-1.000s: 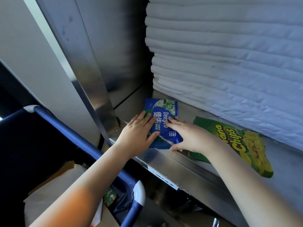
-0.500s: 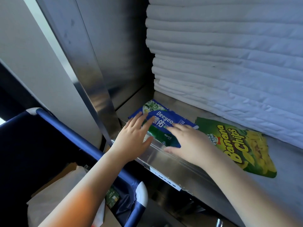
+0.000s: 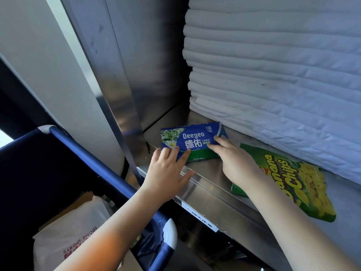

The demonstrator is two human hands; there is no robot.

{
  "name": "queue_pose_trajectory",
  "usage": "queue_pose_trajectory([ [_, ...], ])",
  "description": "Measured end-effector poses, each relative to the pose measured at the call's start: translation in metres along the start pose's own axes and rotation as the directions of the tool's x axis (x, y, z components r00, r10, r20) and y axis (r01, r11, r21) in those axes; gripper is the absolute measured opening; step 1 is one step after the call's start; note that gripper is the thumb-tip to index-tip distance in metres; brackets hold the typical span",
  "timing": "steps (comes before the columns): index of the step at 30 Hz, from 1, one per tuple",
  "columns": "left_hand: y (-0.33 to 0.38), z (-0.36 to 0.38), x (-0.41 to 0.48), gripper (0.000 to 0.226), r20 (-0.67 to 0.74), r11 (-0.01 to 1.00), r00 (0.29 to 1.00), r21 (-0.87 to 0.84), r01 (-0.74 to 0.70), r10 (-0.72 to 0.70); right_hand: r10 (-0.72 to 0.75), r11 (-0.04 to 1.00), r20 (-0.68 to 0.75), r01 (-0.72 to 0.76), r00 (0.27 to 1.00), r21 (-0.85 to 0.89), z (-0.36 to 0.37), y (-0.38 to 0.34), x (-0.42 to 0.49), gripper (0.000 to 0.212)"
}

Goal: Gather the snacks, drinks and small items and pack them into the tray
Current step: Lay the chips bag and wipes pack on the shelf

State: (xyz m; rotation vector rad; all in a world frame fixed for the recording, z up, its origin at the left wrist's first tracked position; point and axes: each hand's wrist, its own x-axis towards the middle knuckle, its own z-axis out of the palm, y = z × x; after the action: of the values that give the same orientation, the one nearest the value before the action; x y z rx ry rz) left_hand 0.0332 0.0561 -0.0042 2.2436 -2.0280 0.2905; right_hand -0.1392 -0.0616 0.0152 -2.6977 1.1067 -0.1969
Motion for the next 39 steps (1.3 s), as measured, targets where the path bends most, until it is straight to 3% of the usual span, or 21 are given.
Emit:
queue_pose_trajectory([
  [3,-0.009,-0.004,0.008,0.059,-0.031,0.993,0.999,-0.108,-0.037,0.034,-0.04,0.997,-0.02,0.041,0.999,0.069,0.006,-0.006,-0.007,0.054],
  [7,-0.016,0.006,0.016,0.065,0.088,0.981,0.985,-0.139,-0.136,0.149,-0.039,0.999,0.149,0.034,0.988,0.041,0.016,-0.011,-0.007,0.06],
  [11,-0.007,0.019,0.011,0.066,0.12,0.993,0.992,-0.116,-0.033,0.047,-0.06,0.998,0.194,0.053,0.979,0.038,0.014,-0.011,0.008,0.064],
  [14,0.001,0.021,0.014,0.059,0.065,0.99,0.995,-0.109,0.084,-0.077,-0.102,0.994,0.197,0.095,0.975,0.047,0.008,-0.01,0.024,0.061],
  [17,-0.002,0.02,0.021,0.055,0.026,0.988,0.994,-0.109,0.111,-0.109,-0.119,0.993,0.202,0.122,0.972,-0.001,0.007,-0.008,0.042,0.058],
  [26,-0.019,0.018,0.025,0.055,0.008,0.992,0.999,-0.116,0.052,-0.051,-0.135,0.986,0.112,0.144,0.985,-0.082,0.008,-0.001,0.064,0.054],
  [31,-0.027,0.018,0.024,0.068,0.119,0.996,0.993,-0.08,0.026,-0.016,-0.117,0.992,0.115,0.123,0.986,-0.041,0.007,0.0,0.068,0.053],
  [39,-0.026,0.018,0.008,0.067,0.161,0.992,0.979,-0.043,-0.122,0.128,-0.118,0.993,0.088,0.119,0.989,-0.008,0.0,0.001,0.047,0.041],
])
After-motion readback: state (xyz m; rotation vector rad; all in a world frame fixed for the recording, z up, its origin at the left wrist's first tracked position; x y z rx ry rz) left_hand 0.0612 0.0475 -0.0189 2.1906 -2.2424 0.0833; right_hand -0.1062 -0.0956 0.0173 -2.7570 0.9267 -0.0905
